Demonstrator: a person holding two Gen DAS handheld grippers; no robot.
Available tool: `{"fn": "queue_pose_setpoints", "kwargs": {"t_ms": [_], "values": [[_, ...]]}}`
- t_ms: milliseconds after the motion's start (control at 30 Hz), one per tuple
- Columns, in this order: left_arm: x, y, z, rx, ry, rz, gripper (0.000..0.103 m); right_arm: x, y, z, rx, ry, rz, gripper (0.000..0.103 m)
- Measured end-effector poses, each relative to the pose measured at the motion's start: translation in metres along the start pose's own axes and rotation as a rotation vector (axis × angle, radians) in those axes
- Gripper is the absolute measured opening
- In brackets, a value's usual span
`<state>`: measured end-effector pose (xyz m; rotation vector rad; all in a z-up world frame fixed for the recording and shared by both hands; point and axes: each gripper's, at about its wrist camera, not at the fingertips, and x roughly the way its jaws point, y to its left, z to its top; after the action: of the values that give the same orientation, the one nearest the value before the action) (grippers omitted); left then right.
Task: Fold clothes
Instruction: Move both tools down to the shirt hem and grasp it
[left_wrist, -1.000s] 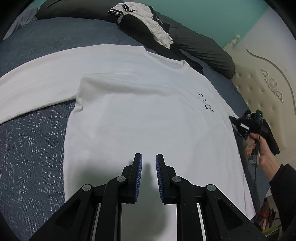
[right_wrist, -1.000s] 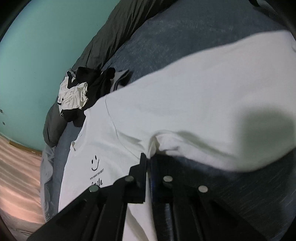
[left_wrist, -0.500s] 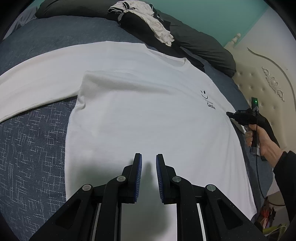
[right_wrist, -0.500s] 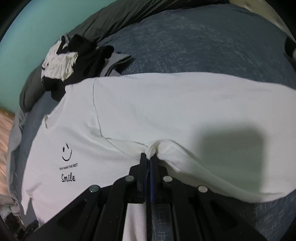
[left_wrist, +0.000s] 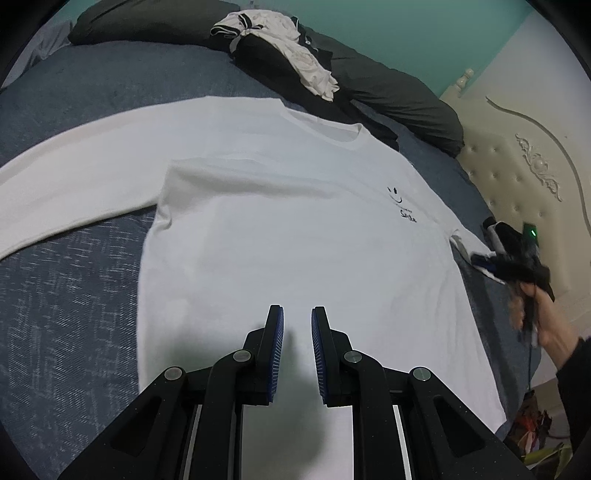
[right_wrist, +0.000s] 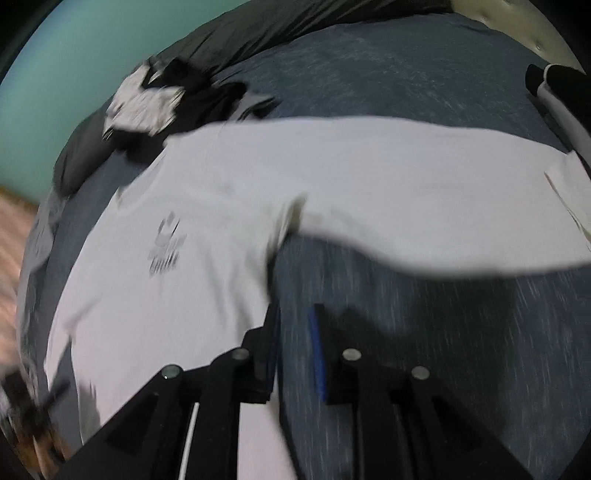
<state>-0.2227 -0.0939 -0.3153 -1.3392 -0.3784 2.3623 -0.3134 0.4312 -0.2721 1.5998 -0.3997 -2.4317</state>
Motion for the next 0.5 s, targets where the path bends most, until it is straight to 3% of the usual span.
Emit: {"fn": "queue_pose_setpoints", "kwargs": {"t_ms": [300, 500], "values": [[-0.061, -0.001, -0.018, 0.003, -0.014, 0.04, 0.017, -0.042, 0.002, -0.084, -0.097, 0.086, -0.074, 0.016], [-0.094, 0.008, -0.038, 0.011, 0.02, 0.072, 0.017, -0.051, 0.001, -0.131, -0.129, 0.154, -0.041, 0.016]]}}
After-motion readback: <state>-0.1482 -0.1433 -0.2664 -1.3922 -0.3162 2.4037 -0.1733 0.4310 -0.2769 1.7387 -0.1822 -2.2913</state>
